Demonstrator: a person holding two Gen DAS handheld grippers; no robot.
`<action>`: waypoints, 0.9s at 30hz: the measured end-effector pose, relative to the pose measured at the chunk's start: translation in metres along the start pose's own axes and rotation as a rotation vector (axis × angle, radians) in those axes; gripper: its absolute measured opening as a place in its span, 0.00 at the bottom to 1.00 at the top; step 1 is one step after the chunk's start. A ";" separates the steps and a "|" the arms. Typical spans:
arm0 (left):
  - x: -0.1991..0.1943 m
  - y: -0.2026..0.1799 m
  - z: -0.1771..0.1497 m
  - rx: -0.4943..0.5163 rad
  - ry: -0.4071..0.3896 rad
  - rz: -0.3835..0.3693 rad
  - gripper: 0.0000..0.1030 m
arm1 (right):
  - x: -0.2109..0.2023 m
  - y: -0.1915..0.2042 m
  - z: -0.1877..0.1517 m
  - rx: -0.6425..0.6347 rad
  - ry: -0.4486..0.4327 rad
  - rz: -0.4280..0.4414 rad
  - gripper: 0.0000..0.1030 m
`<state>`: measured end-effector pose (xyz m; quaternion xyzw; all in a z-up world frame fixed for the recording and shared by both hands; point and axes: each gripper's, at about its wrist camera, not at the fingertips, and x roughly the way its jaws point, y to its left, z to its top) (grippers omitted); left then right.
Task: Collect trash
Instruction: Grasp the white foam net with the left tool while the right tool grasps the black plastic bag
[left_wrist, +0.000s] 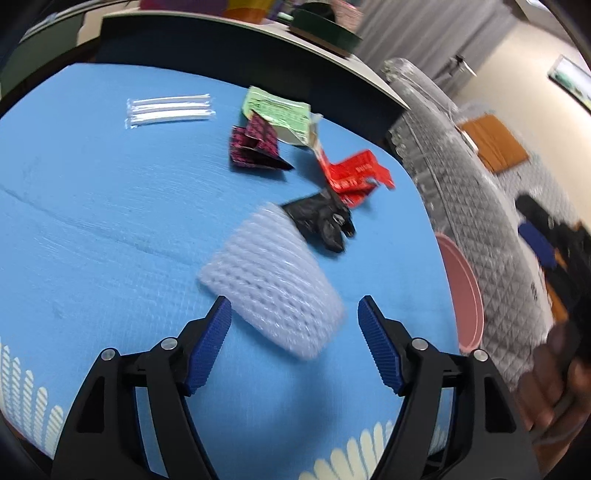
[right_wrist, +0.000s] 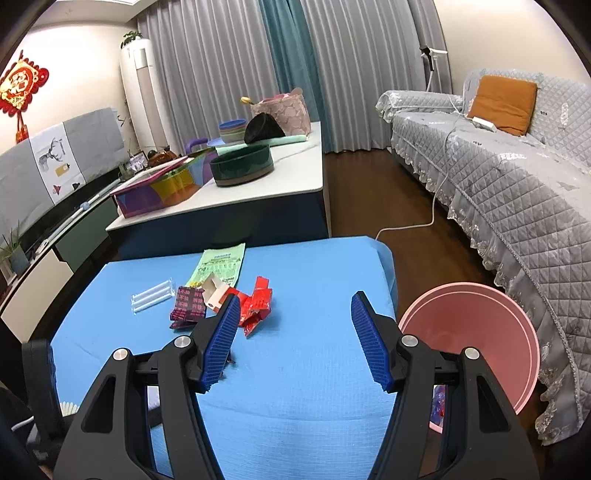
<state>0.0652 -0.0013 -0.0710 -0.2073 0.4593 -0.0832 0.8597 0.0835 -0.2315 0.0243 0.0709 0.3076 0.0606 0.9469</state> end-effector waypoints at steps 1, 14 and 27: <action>0.001 0.000 0.002 -0.006 -0.006 0.005 0.67 | 0.003 0.001 -0.001 -0.001 0.005 0.002 0.60; 0.010 0.009 0.038 0.049 -0.097 0.211 0.21 | 0.059 0.033 -0.017 -0.081 0.114 0.068 0.60; -0.002 0.047 0.059 -0.005 -0.133 0.283 0.51 | 0.115 0.083 -0.043 -0.172 0.260 0.149 0.59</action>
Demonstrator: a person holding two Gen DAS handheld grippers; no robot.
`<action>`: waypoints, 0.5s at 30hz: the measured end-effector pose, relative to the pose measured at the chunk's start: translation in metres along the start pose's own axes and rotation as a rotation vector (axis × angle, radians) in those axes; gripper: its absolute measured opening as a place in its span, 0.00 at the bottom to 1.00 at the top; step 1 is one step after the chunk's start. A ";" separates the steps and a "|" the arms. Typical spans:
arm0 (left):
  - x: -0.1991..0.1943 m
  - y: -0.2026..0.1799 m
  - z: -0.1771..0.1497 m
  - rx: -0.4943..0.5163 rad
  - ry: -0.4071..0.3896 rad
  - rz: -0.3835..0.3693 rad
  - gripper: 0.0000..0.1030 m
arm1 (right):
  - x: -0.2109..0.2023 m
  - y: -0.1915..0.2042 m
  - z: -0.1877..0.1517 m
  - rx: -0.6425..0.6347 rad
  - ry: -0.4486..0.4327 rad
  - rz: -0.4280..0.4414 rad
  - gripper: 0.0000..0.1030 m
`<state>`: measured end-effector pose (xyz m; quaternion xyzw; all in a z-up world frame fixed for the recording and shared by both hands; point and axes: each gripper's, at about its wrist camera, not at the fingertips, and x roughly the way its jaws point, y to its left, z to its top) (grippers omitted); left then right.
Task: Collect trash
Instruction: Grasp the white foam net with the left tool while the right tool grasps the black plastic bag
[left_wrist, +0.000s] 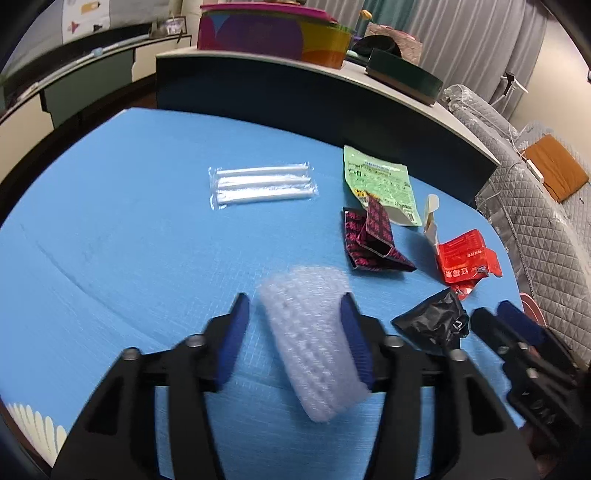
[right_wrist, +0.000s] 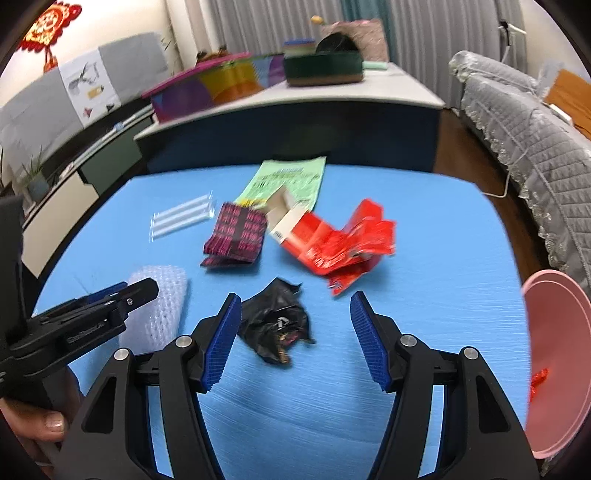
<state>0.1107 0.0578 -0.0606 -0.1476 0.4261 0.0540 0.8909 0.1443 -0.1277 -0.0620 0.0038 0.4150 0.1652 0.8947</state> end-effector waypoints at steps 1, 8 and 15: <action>0.001 0.001 -0.002 -0.001 0.008 -0.005 0.51 | 0.004 0.002 -0.001 -0.004 0.012 -0.003 0.59; 0.008 0.003 -0.006 -0.015 0.045 -0.025 0.51 | 0.019 0.004 -0.006 -0.012 0.061 -0.011 0.57; 0.009 -0.003 -0.009 0.014 0.052 -0.042 0.30 | 0.015 0.011 -0.009 -0.054 0.067 0.005 0.42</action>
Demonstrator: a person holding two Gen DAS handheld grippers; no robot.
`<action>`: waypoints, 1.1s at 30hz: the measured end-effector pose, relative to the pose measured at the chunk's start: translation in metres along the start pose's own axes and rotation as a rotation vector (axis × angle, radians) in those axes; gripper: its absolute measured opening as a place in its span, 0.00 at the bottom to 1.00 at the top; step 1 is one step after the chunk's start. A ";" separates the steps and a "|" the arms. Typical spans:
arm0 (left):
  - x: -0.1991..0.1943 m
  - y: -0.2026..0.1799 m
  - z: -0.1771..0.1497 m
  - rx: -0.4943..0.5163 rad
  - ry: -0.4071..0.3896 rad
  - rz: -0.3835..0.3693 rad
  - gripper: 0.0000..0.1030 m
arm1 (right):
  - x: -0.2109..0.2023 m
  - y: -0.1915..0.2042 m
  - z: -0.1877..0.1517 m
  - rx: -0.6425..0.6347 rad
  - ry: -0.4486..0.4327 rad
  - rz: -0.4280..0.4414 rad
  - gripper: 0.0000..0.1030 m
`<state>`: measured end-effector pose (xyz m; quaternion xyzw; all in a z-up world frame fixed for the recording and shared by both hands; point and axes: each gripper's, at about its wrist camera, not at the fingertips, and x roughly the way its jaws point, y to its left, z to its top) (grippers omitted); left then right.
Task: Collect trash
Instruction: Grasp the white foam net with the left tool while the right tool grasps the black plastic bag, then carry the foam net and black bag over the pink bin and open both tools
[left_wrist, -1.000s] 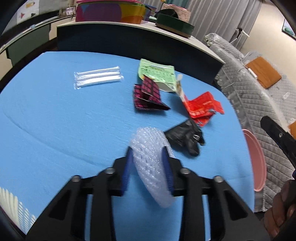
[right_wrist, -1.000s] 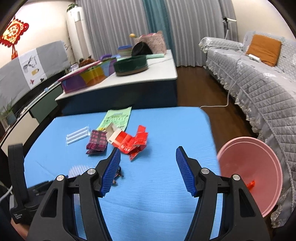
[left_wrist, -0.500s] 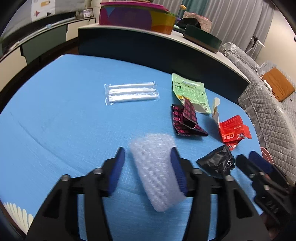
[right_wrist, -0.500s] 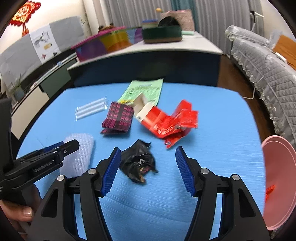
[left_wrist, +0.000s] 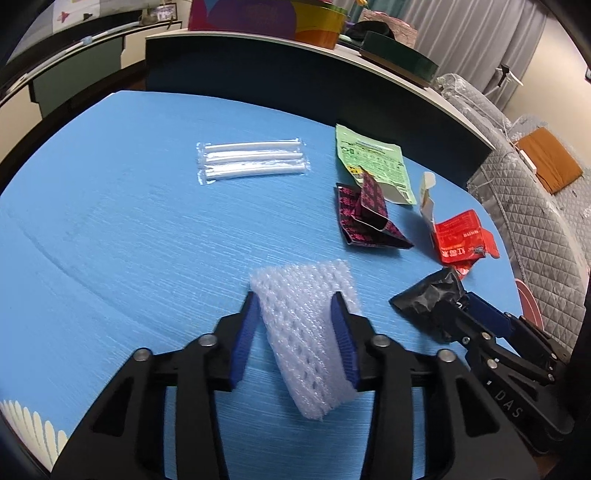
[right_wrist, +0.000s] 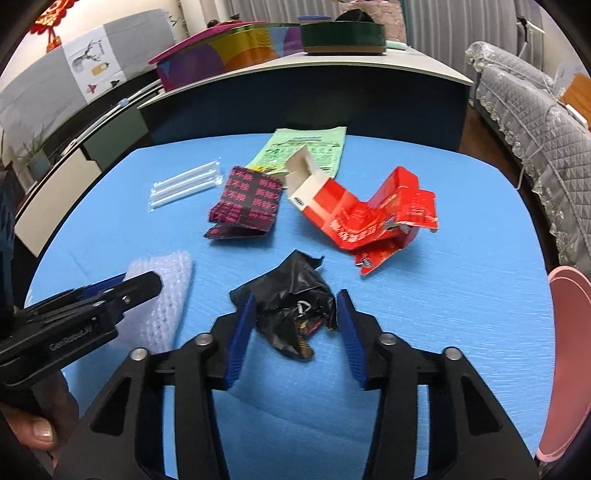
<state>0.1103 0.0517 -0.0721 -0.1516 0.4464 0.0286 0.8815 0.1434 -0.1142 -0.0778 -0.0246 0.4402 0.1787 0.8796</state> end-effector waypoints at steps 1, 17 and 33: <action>0.000 -0.001 0.000 0.005 0.001 -0.001 0.28 | -0.001 0.001 0.000 -0.009 -0.001 -0.003 0.41; -0.015 -0.019 0.001 0.076 -0.079 -0.002 0.12 | -0.040 -0.019 0.000 0.034 -0.091 -0.056 0.37; -0.036 -0.048 -0.008 0.169 -0.145 -0.002 0.11 | -0.088 -0.047 -0.007 0.095 -0.195 -0.110 0.37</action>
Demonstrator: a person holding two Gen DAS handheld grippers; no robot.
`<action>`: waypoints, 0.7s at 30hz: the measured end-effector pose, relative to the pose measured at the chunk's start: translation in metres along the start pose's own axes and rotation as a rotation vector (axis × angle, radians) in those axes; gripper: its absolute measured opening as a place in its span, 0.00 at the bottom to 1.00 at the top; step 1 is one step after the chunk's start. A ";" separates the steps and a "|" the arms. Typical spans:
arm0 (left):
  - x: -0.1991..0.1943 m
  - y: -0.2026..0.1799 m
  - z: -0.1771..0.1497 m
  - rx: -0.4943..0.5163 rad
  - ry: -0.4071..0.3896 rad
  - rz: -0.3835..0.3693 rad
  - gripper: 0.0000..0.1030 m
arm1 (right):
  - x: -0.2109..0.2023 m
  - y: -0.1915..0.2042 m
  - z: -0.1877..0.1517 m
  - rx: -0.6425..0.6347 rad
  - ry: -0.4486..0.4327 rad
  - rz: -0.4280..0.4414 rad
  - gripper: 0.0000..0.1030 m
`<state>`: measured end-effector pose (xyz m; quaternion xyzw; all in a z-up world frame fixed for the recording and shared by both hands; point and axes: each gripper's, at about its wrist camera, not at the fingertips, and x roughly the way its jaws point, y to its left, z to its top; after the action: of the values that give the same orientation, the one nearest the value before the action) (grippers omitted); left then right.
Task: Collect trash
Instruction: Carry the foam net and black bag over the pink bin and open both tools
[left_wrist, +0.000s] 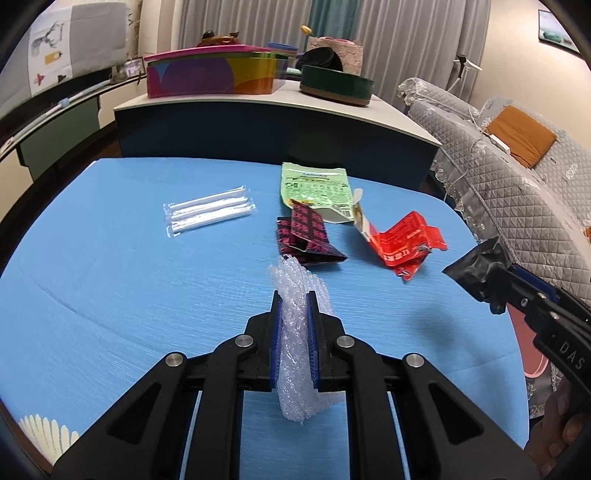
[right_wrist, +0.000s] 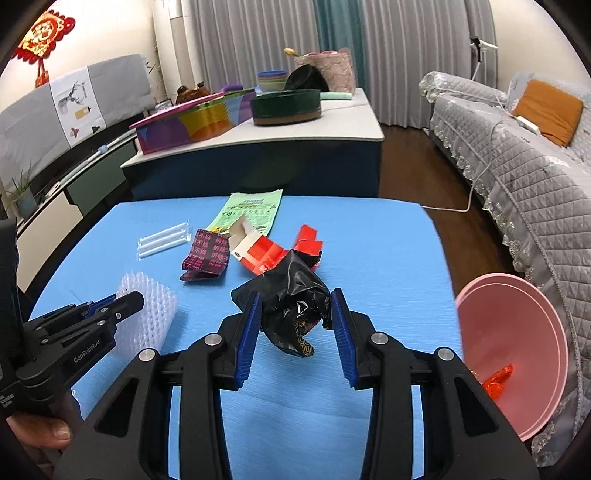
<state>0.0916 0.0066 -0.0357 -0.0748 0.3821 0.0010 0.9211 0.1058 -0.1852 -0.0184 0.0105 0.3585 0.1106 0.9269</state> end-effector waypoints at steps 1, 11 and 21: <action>-0.001 -0.001 0.000 0.004 -0.003 -0.002 0.11 | -0.002 -0.001 0.000 0.003 -0.003 -0.003 0.37; -0.011 -0.021 -0.003 0.040 -0.025 -0.026 0.11 | -0.024 -0.024 -0.005 0.041 -0.031 -0.030 0.37; -0.014 -0.043 -0.005 0.074 -0.042 -0.067 0.11 | -0.040 -0.050 -0.011 0.089 -0.050 -0.070 0.37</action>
<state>0.0805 -0.0355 -0.0233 -0.0532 0.3595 -0.0424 0.9306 0.0798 -0.2433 -0.0047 0.0418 0.3400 0.0617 0.9375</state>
